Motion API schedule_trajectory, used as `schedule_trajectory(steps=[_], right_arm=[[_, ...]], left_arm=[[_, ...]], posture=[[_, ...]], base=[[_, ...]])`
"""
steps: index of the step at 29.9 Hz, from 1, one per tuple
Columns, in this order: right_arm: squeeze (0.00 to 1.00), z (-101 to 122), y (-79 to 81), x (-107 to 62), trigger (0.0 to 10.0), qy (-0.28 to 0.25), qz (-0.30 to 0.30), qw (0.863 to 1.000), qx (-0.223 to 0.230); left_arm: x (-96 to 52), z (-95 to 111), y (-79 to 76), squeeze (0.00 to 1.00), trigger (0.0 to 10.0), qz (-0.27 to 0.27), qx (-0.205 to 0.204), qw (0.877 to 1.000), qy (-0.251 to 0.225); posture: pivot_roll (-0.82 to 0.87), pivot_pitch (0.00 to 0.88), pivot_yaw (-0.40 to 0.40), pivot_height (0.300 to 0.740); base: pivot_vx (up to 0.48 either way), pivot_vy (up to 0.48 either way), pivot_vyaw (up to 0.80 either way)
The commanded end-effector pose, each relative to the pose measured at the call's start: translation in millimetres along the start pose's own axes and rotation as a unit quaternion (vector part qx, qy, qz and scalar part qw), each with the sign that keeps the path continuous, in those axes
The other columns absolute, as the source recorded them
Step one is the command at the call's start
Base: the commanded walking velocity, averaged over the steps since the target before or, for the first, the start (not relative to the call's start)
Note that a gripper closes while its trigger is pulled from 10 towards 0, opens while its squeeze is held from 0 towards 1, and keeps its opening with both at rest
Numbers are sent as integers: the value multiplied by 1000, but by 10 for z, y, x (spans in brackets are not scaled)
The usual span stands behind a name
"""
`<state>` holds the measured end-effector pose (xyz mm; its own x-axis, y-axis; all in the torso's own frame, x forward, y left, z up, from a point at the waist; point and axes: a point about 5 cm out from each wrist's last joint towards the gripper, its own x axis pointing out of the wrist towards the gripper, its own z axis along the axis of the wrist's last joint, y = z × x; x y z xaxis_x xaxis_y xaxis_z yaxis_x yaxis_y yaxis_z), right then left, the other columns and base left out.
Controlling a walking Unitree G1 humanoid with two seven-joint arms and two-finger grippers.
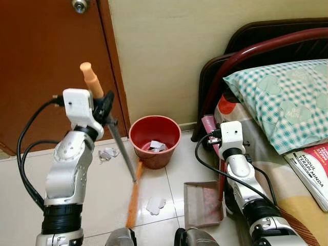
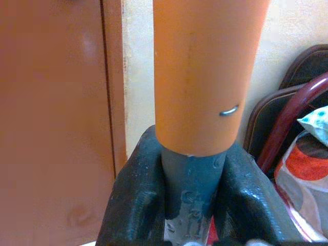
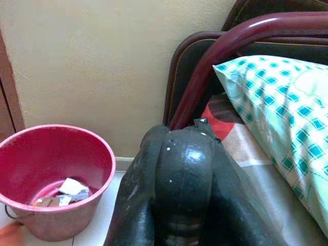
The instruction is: Sweep floor
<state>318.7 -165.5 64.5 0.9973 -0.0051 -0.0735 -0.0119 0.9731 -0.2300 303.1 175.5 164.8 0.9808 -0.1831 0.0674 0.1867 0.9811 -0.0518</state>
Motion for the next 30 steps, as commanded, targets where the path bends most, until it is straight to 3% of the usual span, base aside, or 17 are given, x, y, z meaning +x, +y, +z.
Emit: schedule_trajectory(steps=[1,3,5,7,8,10,14,17,22,30], right_arm=[[0,-29,14,-21,10000,6,-1,1000,12],[0,-19,20,-9,10000,7,-4,1000,23],[0,-19,20,-9,10000,7,-4,1000,23],[0,-3,29,3,10000,3,-12,999,45],[0,-3,29,3,10000,3,-12,999,45],[0,-13,44,2,10000,6,-21,997,68],[0,-20,50,-1,10000,8,-24,997,73],[0,-13,114,-4,10000,9,-22,995,98],[0,-12,175,-2,10000,12,-20,993,115],[0,0,327,-1,10000,17,-8,989,150]], left_arm=[[-41,56,-81,0,10000,-30,29,999,-22],[-109,-98,-105,0,10000,-38,41,998,2],[-109,-98,-105,0,10000,-38,41,998,2],[-201,-381,-161,0,10000,-42,37,998,40],[-201,-381,-161,0,10000,-42,37,998,40],[-317,-674,-229,0,10000,-43,37,995,80],[-363,-762,-256,0,10000,-45,41,994,91],[-446,-992,-404,0,10000,-64,44,988,130],[-450,-1067,-535,0,10000,-80,30,986,142],[-355,-1056,-824,0,10000,-95,-66,981,154]], posture=[[12,103,-28,740],[12,103,-27,740],[12,103,-27,740],[12,101,-22,740],[12,101,-22,740],[9,100,-19,740],[9,100,-19,740],[10,95,-18,740],[14,91,-17,740],[13,86,-13,740]], base=[[0,0,0],[0,0,0],[0,0,0],[0,0,0],[0,0,0],[0,0,0],[0,0,0],[0,0,0],[0,0,0],[0,0,0]])
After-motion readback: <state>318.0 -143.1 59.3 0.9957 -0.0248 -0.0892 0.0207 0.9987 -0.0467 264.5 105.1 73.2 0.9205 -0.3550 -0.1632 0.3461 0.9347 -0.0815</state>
